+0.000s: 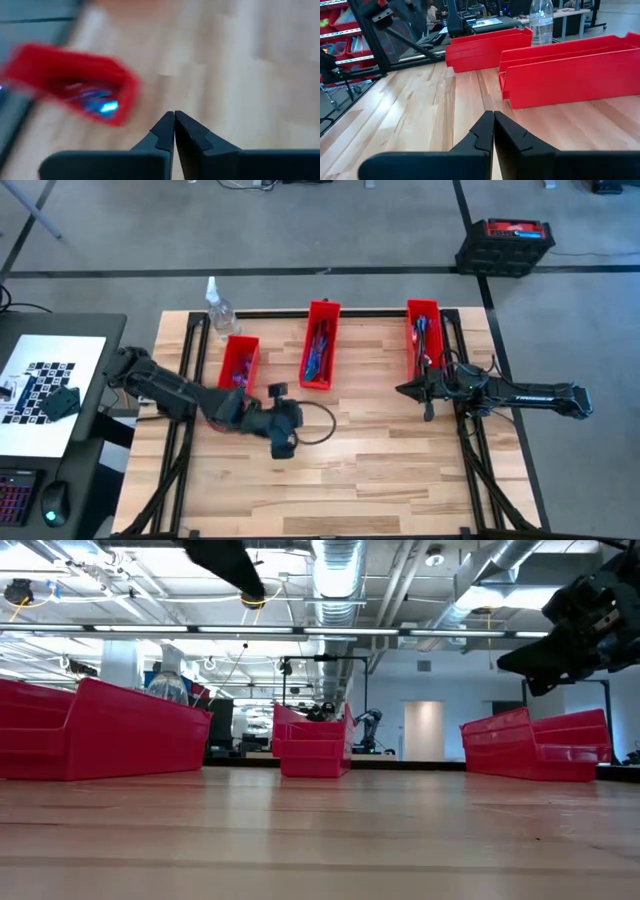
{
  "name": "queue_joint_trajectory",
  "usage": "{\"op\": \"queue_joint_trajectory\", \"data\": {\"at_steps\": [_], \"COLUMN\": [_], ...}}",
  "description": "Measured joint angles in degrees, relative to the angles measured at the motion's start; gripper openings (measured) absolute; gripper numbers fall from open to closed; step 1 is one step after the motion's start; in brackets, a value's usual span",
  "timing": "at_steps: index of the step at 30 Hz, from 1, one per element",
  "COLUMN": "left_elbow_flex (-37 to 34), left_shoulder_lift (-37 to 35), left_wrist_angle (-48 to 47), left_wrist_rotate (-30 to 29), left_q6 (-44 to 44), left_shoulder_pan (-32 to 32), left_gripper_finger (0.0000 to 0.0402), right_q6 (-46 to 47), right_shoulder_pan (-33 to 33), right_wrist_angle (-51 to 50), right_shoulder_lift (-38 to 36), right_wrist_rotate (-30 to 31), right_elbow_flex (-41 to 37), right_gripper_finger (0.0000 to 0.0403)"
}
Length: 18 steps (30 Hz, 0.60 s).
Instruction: Sort silverware
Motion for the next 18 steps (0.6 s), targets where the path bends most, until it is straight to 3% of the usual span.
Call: {"op": "queue_joint_trajectory", "data": {"at_steps": [2, 6, 13, 18], "left_elbow_flex": [0.0, -5.5, -32.1, -48.7], "left_shoulder_lift": [-1.0, -8.4, -33.9, -50.3], "left_wrist_angle": [-0.1, 1.2, 23.2, 38.8], "left_wrist_rotate": [8.5, 16.2, 24.8, 26.3], "left_q6": [7.2, 15.7, 14.9, 12.2], "left_shoulder_pan": [2.3, 5.2, 10.2, 11.2], "left_gripper_finger": [0.0000, 0.0000, 0.0000, 0.0000], "right_q6": [0.1, 0.1, 0.1, 0.1], "right_shoulder_pan": [0.0, 0.0, 0.0, 0.0], "right_wrist_angle": [0.1, 0.2, 0.3, 0.3], "right_shoulder_lift": [0.0, 0.0, 0.0, 0.0], "right_wrist_rotate": [0.0, -0.1, -0.1, -0.1], "right_elbow_flex": [0.0, 0.0, 0.0, 0.0], "right_gripper_finger": [0.0001, 0.0001, 0.0001, 0.0001]}}
